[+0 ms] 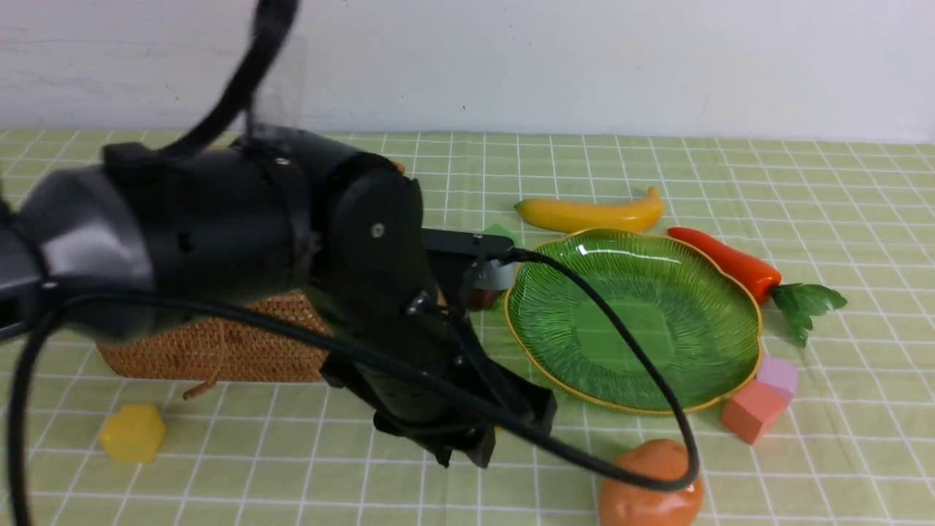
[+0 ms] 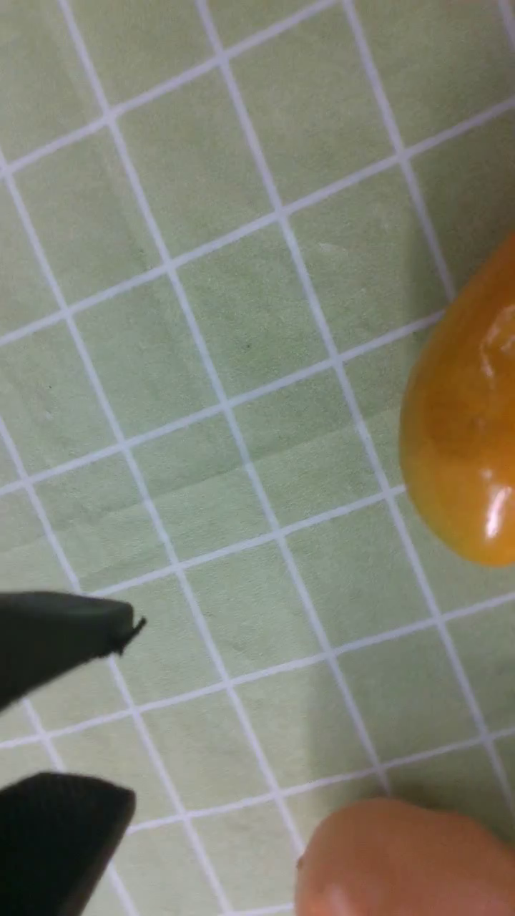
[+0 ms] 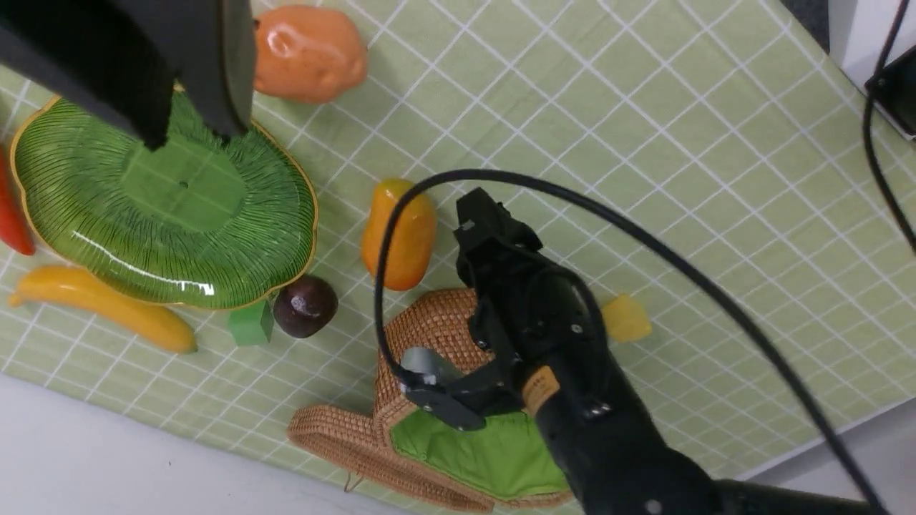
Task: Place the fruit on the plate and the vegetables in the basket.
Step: Grab the mango with your left arm and place it on the right plate
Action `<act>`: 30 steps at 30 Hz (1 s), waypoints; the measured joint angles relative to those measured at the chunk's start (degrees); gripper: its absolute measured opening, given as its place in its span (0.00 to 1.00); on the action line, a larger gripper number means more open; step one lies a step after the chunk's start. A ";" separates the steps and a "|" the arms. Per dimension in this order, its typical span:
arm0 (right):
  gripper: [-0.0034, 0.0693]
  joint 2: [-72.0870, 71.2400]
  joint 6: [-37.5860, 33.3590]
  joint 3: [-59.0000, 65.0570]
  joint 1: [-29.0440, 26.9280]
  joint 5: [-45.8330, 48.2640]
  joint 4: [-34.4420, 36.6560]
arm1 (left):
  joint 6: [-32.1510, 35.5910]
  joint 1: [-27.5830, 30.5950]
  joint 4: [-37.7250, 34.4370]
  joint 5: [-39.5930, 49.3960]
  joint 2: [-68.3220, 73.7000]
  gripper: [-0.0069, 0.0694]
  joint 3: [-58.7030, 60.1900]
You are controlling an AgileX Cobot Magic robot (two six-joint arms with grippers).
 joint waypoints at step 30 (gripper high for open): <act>0.20 -1.19 -0.23 0.00 0.02 3.35 -0.05 | -24.13 0.43 19.73 -1.16 18.79 0.86 -14.68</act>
